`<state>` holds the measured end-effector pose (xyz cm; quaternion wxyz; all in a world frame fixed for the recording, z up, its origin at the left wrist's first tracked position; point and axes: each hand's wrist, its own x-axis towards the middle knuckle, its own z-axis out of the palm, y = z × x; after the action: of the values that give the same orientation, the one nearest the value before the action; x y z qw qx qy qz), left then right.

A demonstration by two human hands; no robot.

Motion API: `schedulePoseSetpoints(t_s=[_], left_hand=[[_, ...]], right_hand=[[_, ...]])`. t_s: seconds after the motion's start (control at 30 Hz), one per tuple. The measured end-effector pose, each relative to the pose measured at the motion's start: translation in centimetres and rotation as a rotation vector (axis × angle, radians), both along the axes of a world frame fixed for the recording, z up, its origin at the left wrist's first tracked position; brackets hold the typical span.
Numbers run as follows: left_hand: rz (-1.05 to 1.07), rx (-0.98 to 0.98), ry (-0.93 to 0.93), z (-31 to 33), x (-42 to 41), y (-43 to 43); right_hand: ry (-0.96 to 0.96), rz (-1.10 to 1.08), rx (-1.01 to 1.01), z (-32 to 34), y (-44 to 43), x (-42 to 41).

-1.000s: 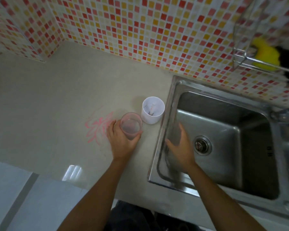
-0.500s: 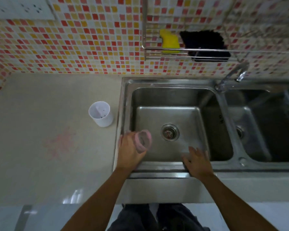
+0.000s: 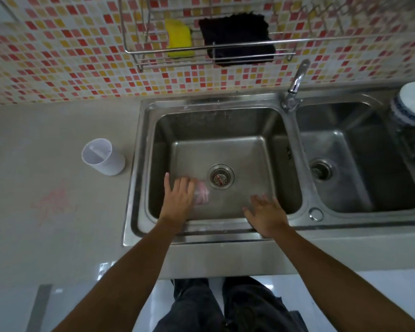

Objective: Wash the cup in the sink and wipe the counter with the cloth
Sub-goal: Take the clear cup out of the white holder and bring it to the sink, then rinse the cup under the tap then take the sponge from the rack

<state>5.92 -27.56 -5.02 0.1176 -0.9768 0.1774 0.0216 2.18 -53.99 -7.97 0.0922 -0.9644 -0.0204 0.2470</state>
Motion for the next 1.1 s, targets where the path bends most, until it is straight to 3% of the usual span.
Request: schedulePoseSetpoints(t_s=[0.2, 0.53, 0.6, 0.77, 0.93, 1.1], left_hand=[[-0.077, 0.216, 0.027, 0.2, 0.4, -1.6], [0.021, 0.251, 0.119, 1.3, 1.8, -4.4], [0.088, 0.161, 0.142, 1.6, 2.3, -4.9], [0.23, -0.195, 0.1, 2.3, 4.9, -7.5], [0.241, -0.484, 0.034, 4.8, 9.1, -12.4], [0.32, -0.782, 0.152, 7.1, 12.5, -16.5]], right_hand=[[0.01, -0.018, 0.035, -0.7, -0.3, 0.1], [0.031, -0.018, 0.075, 0.3, -0.4, 0.2], [0.004, -0.039, 0.142, 0.4, -0.6, 0.1], [-0.136, -0.387, 0.614, 2.1, -3.3, 3.2], [-0.409, -0.641, 0.68, 6.3, -9.6, 12.6], [-0.362, -0.584, 0.675, 8.9, -12.8, 20.9]])
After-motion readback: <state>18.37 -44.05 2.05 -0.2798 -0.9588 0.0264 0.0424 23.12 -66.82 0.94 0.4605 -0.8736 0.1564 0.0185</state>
